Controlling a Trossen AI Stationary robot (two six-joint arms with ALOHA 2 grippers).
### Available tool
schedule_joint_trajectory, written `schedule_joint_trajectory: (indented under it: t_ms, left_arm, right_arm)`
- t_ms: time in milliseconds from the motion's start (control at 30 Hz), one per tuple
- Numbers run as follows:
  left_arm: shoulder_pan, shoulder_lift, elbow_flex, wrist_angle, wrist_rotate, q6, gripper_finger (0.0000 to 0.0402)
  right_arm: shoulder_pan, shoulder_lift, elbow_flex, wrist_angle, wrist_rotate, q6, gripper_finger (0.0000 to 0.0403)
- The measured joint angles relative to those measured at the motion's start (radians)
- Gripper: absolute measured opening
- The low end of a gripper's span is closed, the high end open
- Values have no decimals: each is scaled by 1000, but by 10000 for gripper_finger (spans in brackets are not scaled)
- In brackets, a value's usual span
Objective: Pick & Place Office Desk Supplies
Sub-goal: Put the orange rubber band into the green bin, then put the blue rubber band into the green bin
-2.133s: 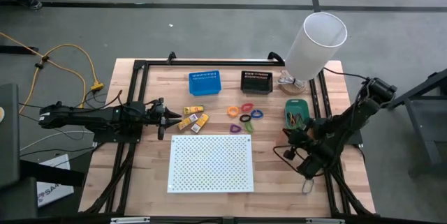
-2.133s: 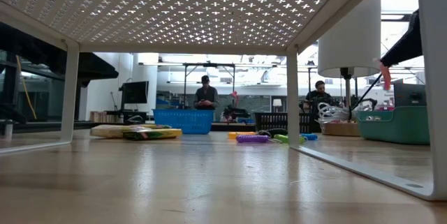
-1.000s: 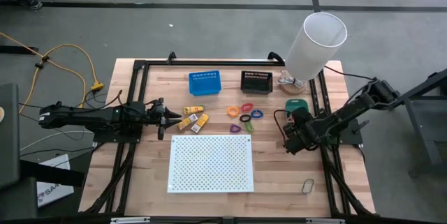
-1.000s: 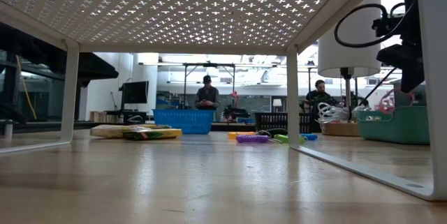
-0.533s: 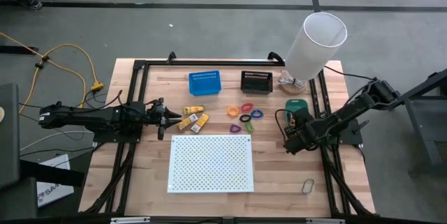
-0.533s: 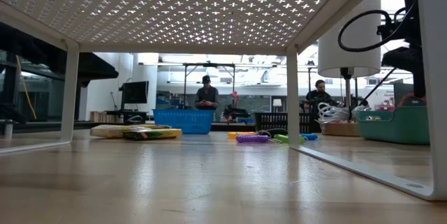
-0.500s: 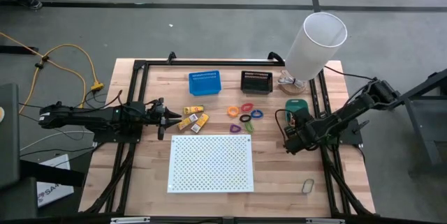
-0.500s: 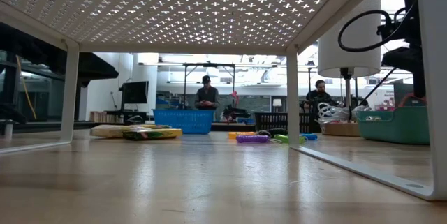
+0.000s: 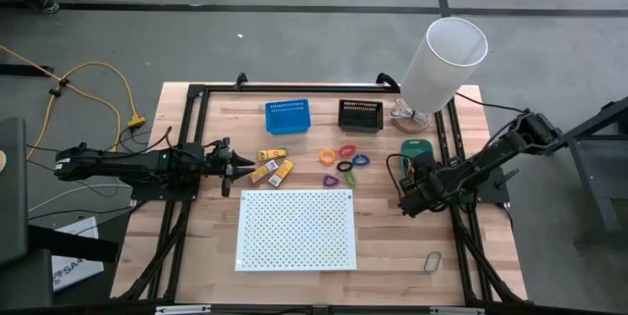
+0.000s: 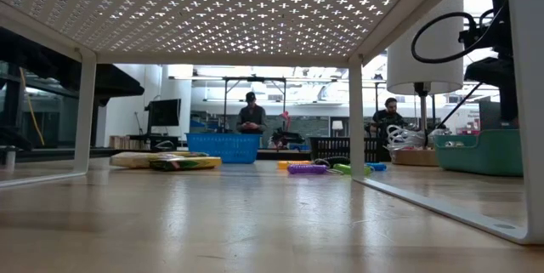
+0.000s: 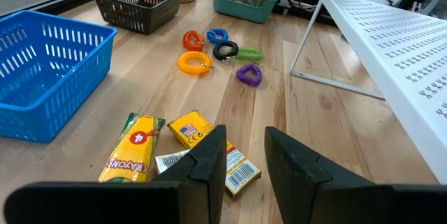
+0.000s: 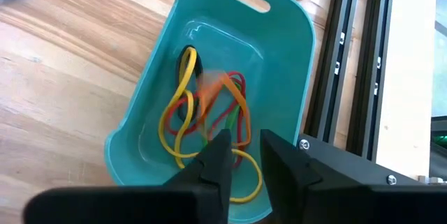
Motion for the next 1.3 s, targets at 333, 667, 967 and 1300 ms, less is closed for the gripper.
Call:
schedule_joint_trajectory:
  t_ms: [333, 667, 967, 1300]
  left_arm:
    - [0, 0, 0, 0, 0, 0, 95]
    - [0, 0, 0, 0, 0, 0, 95]
    - [0, 0, 0, 0, 0, 0, 95]
    - [0, 0, 0, 0, 0, 0, 95]
  right_arm:
    - [0, 0, 0, 5, 3, 1, 95]
    - [78, -35, 0, 61, 37, -81, 96]
    - [198, -152, 0, 217, 106, -242, 96]
    - [293, -184, 1, 470, -36, -649, 91]
